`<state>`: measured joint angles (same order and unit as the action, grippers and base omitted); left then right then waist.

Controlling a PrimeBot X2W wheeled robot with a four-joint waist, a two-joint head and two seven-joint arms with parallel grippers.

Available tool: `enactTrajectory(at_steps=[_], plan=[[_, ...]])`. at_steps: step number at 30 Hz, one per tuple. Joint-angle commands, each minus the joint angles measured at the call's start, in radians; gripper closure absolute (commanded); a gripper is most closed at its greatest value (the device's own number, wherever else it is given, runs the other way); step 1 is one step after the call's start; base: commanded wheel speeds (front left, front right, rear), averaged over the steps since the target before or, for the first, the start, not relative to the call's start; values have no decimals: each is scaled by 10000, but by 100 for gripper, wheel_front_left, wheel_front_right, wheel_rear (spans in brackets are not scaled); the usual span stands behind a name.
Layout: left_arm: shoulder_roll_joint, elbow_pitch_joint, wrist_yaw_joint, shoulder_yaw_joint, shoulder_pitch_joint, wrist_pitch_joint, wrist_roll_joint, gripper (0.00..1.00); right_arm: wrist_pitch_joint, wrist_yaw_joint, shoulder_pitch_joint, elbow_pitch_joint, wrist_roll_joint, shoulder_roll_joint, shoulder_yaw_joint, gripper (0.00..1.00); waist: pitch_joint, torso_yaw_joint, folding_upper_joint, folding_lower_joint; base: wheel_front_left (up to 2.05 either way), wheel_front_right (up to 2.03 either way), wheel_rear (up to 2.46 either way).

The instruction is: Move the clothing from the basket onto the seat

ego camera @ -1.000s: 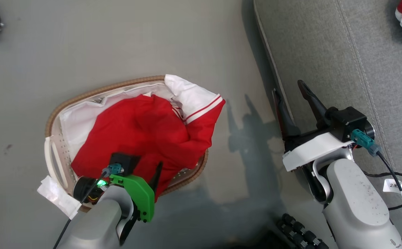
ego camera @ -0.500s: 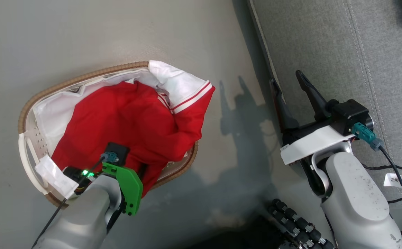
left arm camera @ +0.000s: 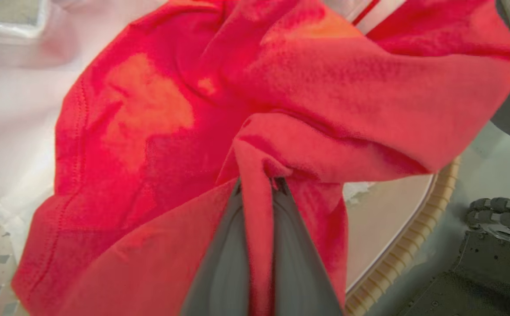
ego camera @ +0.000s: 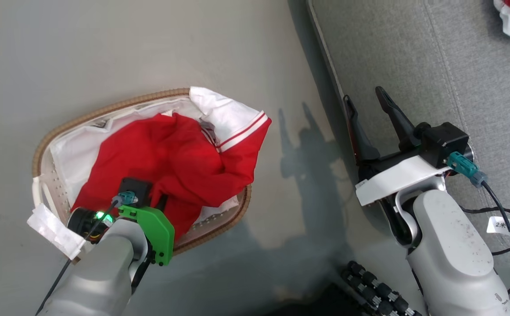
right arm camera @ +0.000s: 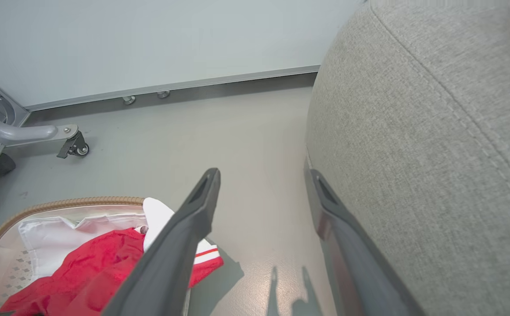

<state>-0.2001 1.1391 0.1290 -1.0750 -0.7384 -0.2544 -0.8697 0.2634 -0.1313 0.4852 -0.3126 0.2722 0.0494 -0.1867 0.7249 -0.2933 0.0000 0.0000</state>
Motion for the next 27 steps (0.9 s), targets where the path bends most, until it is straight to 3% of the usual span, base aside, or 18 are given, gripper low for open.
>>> enactTrajectory(at_steps=[1, 6, 17, 27], plan=[[-1, -42, 25, 93, 115, -81, -51, 100, 18, 10, -102, -75, 9, 30, 2, 0, -622, 203, 0, 0, 0, 0, 0], [-64, -850, -119, 838, 328, -108, 486, 100, 20, 10, -327, -292, -29, 31, 80, 0, -1493, 514, 0, 0, 0, 0, 0], [124, -3749, -543, 3924, 2318, -113, 2508, 100, 19, 10, -1124, -794, -300, 34, 227, 0, -3530, 1251, 0, 0, 0, 0, 0], [771, -6304, -229, 6324, 3942, -115, 4560, 100, 19, 10, -1974, -1182, -375, 34, 216, 0, -4961, 1733, 0, 0, 0, 0, 0]])
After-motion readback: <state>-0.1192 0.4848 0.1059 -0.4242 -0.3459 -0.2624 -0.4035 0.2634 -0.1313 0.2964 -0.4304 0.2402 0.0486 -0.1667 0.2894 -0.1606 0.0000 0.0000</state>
